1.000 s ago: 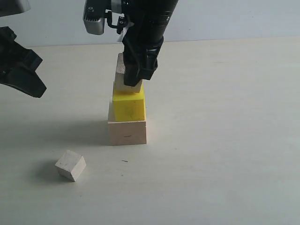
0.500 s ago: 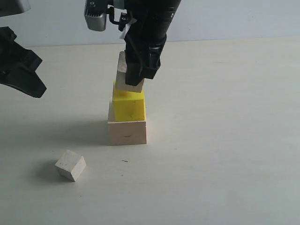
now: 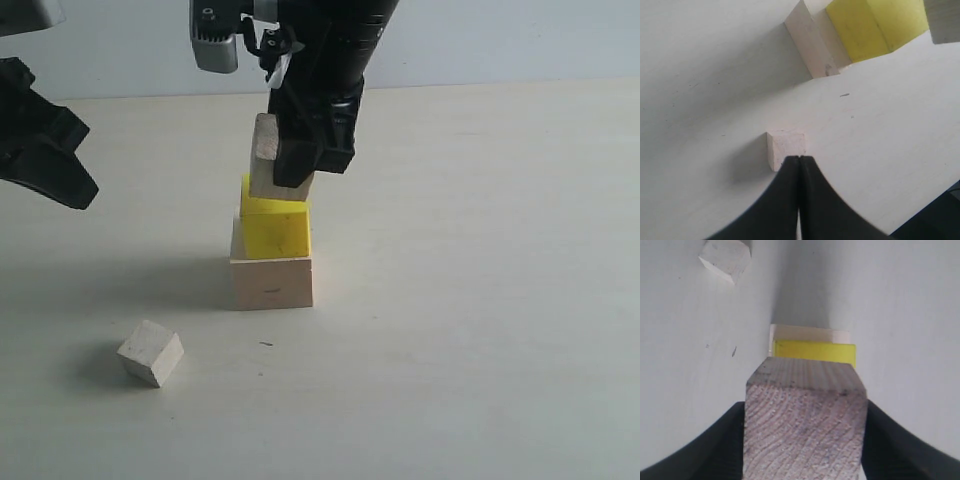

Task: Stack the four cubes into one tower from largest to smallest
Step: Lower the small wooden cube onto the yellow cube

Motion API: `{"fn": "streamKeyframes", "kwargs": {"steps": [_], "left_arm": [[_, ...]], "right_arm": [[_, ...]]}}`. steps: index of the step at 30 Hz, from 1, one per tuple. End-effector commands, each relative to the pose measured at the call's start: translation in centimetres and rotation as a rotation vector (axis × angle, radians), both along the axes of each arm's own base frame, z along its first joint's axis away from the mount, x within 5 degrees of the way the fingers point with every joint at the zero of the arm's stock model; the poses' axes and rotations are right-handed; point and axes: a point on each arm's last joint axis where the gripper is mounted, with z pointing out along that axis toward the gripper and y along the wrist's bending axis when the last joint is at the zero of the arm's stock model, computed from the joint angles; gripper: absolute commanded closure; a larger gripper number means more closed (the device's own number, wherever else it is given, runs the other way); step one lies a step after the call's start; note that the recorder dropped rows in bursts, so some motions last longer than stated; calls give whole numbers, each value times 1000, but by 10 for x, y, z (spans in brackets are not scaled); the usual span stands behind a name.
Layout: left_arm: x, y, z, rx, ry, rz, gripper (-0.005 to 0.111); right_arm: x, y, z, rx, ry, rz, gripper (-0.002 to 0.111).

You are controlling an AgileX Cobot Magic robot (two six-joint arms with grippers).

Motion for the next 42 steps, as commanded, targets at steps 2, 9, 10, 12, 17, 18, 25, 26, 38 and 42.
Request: {"fn": "streamKeyframes", "kwargs": {"steps": [2, 9, 10, 12, 17, 18, 25, 26, 38, 42], "left_arm": [[0, 0, 0, -4, 5, 1, 107], [-1, 0, 0, -9, 6, 2, 107], [-1, 0, 0, -9, 6, 2, 107], [-1, 0, 0, -9, 6, 2, 107], [-1, -1, 0, -11, 6, 3, 107], [-1, -1, 0, -11, 6, 3, 107], [-1, -1, 0, -14, 7, 3, 107], [-1, -1, 0, -14, 7, 3, 107], [-1, -1, 0, -13, 11, 2, 107], [-1, -1, 0, -13, 11, 2, 107]], "right_arm": [[-2, 2, 4, 38, -3, 40, 108], [0, 0, 3, 5, -29, 48, 108], [-1, 1, 2, 13, -24, 57, 108], [-1, 1, 1, 17, -18, 56, 108], [1, 2, -4, 8, -9, 55, 108], [1, 3, -5, 7, -7, 55, 108], [2, 3, -7, 2, -2, 52, 108], [4, 5, -6, 31, -14, 42, 108], [10, 8, -13, 31, -42, 33, 108], [10, 7, -13, 22, -49, 34, 108]]}}
